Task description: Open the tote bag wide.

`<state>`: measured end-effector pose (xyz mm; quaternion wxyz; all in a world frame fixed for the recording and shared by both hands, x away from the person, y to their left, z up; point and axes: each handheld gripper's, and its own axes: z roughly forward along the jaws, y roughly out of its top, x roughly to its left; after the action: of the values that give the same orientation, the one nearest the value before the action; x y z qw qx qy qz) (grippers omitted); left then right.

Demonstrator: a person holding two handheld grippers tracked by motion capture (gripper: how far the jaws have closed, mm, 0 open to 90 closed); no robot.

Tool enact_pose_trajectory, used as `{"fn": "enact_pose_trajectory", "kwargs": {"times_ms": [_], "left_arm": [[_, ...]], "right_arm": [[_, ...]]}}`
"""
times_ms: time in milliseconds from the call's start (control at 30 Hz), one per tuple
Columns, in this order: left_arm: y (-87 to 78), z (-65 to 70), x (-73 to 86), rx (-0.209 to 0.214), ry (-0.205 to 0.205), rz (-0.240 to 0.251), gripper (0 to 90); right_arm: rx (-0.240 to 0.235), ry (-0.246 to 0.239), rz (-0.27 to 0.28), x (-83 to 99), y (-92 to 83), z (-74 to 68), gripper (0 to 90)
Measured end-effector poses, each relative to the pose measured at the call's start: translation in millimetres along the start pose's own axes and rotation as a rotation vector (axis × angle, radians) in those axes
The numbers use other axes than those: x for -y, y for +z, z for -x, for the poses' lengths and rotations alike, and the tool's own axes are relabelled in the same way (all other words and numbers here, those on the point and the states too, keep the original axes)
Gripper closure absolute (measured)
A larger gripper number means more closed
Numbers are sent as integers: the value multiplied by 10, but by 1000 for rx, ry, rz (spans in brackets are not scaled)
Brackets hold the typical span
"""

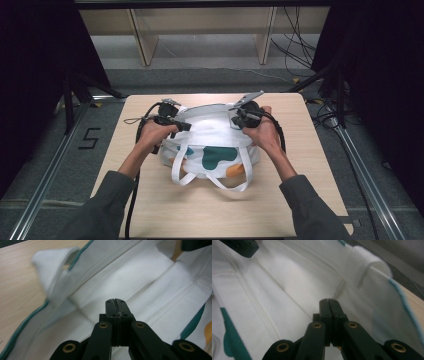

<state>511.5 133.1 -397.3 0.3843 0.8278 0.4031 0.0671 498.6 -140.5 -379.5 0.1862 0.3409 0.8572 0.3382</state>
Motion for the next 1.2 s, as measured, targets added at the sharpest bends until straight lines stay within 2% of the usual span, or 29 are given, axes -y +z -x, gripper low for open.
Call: {"fn": "enact_pose_trajectory", "kwargs": {"times_ms": [33, 67, 100, 167, 233, 267, 300, 367, 433, 467, 500, 533, 567, 600, 633, 700, 767, 833, 867, 900, 933, 967, 1000, 1067, 1133, 1167, 1200], "left_arm": [[36, 17, -32, -1, 6, -7, 893], [81, 29, -63, 10, 0, -17, 893], [124, 38, -74, 16, -11, -13, 892], [197, 53, -89, 33, -15, -39, 893], [273, 46, -100, 23, 9, -77, 893], [329, 30, -100, 21, -13, -85, 893], [351, 3, -102, 16, -9, -102, 893], [419, -55, -108, -6, -33, -114, 893], [454, -59, -129, -30, -29, -118, 893], [461, -62, -140, -45, -23, -123, 893], [479, -56, -143, -49, -40, -112, 893], [477, -68, -147, -51, -31, -126, 894], [508, -51, -143, -60, -65, -94, 894], [499, -75, -146, -56, -40, -118, 894], [517, -66, -141, -62, -57, -100, 894], [516, -67, -142, -66, -51, -105, 894], [501, -29, -145, -79, -45, -92, 894], [438, 18, -140, -59, -13, -78, 893], [399, 24, -138, -46, 6, -81, 893], [353, 44, -128, -20, 2, -46, 892], [322, 60, -120, -10, 4, -30, 892], [281, 83, -108, 6, 5, -26, 892], [244, 104, -87, 16, 23, -23, 890], [181, 163, -29, 23, 49, -33, 886], [165, 196, 33, 29, 69, -39, 880], [159, 215, 69, 28, 74, -56, 879], [151, 211, 106, 31, 99, -80, 876]], "right_arm": [[-11, -17, -45, -15, 41, 10, 900], [-3, -7, -45, -6, 112, -8, 900], [-20, -11, -64, 14, 168, -20, 900], [-36, -20, -89, 58, 195, -47, 900], [-50, -47, -90, 104, 189, -72, 900], [-59, -46, -102, 122, 153, -101, 900], [-77, -51, -107, 159, 119, -137, 900], [-115, -64, -127, 233, 45, -191, 900], [-184, -65, -132, 314, -14, -220, 900], [-233, -70, -141, 389, -33, -254, 900], [-263, -89, -169, 458, -37, -309, 900], [-287, -114, -200, 541, -16, -390, 900], [-298, -133, -222, 610, 3, -468, 900], [-291, -174, -247, 696, 32, -566, 900], [-281, -207, -256, 766, 62, -645, 900], [-275, -236, -265, 837, 92, -721, 900], [-275, -217, -263, 835, 83, -715, 900], [-277, -205, -239, 799, 42, -682, 900], [-271, -175, -215, 765, -22, -667, 900], [-267, -168, -187, 743, -57, -647, 900], [-260, -149, -127, 701, -114, -610, 900], [-263, -131, -112, 670, -161, -593, 900], [-239, -147, -70, 621, -196, -544, 900], [-209, -125, -1, 526, -250, -497, 900], [-189, -131, 31, 413, -244, -456, 900], [-178, -136, 30, 355, -220, -447, 900], [-168, -139, 20, 304, -180, -448, 900]]}}
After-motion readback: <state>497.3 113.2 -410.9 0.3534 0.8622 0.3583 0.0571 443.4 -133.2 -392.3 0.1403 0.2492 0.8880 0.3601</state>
